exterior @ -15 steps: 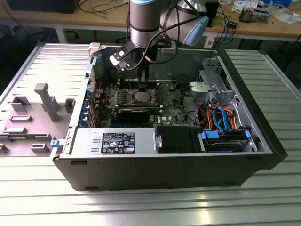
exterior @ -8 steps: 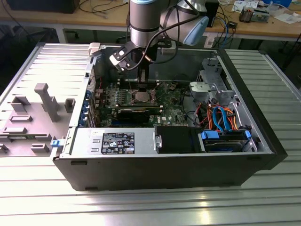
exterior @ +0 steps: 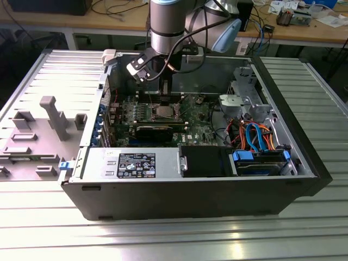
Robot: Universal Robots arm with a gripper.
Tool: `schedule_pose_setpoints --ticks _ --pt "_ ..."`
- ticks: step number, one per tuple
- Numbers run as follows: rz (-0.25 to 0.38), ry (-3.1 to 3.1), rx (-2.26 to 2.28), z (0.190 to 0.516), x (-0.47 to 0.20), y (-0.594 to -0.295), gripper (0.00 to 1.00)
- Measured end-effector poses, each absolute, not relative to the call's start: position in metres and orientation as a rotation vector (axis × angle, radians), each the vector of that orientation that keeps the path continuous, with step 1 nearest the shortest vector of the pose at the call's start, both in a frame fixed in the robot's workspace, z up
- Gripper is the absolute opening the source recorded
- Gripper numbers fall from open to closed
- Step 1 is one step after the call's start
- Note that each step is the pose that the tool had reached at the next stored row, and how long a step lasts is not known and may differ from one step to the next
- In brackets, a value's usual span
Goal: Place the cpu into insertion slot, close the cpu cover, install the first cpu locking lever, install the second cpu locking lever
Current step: 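Close the cpu cover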
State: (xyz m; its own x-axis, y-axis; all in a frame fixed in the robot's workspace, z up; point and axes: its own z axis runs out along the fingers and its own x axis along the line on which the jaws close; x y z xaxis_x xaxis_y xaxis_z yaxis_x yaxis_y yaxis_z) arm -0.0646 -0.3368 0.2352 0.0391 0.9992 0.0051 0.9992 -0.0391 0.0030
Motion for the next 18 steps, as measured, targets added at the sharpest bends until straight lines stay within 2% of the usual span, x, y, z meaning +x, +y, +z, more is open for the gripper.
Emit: schedule_pose_setpoints --ticks 9,18 --pt "-0.005 -2.181 -2.263 0.267 -0.064 -0.336 0.11" --pt "-0.004 -2.270 -2.174 0.270 -0.064 -0.336 0.11"
